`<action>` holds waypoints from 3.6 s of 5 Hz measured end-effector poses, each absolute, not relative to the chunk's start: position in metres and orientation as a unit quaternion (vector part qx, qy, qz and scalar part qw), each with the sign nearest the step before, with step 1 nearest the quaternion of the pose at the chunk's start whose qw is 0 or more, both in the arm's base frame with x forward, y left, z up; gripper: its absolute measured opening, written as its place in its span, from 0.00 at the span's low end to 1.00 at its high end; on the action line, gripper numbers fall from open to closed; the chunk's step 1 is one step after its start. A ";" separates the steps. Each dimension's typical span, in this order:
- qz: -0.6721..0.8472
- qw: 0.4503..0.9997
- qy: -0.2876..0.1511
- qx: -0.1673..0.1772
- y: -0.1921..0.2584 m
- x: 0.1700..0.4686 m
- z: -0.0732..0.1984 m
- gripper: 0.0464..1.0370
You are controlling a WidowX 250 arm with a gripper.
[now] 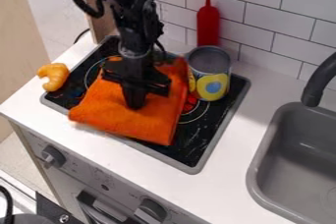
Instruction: Le bras du robot tire la serviette devant les objet
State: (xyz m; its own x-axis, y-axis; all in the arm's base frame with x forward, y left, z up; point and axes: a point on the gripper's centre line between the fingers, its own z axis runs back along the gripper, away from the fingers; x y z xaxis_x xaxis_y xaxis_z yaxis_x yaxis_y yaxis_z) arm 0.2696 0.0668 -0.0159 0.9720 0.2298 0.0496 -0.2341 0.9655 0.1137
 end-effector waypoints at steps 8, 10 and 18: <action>0.050 0.998 -0.038 0.001 0.040 0.248 0.009 0.01; 0.038 0.998 -0.015 -0.038 0.047 0.246 0.048 0.01; -0.025 0.984 -0.164 0.071 0.145 0.282 0.069 0.39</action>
State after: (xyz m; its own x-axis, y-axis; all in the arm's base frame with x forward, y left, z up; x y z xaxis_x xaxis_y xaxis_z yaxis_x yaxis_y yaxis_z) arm 0.2820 0.1447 0.0688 0.9450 -0.0718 0.3192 0.0255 0.9888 0.1470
